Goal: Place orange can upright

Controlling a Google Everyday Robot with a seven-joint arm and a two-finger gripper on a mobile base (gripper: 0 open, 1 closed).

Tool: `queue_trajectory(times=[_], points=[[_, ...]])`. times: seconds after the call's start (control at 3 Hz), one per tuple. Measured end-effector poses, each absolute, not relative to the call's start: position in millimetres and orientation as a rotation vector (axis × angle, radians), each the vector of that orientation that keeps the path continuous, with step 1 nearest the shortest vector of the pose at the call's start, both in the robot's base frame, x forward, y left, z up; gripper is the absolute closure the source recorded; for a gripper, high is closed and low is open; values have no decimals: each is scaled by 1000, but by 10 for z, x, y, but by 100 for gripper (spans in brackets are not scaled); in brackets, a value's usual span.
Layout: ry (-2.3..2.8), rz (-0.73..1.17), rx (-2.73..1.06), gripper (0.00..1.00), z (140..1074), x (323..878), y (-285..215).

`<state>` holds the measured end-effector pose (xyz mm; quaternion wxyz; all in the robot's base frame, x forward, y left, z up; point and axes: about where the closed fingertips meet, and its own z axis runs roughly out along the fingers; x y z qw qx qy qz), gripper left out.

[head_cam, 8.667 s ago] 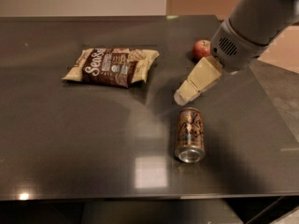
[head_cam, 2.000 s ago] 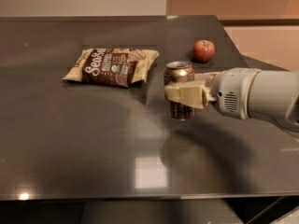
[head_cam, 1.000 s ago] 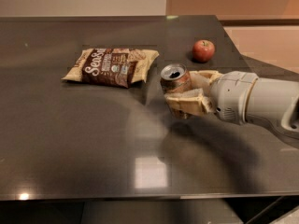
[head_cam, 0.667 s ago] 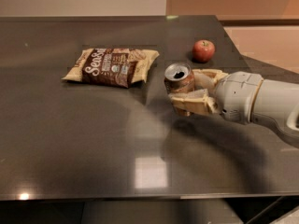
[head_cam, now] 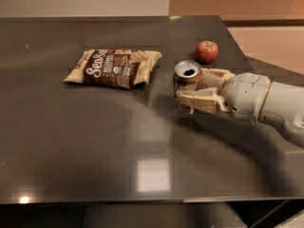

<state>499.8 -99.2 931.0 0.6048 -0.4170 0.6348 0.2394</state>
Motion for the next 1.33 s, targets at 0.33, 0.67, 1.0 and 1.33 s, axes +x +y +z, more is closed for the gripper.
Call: queue_trajectory(times=[0.33,0.67,1.0,1.33], points=[[1493,624,-894,100,9305,5077,-1068],[1516,672,-848,100,9273,5149,-1111],[1521,709,-819,100,9224,5205,-1169],[1516,729,-808,100,9149,5248,-1224]])
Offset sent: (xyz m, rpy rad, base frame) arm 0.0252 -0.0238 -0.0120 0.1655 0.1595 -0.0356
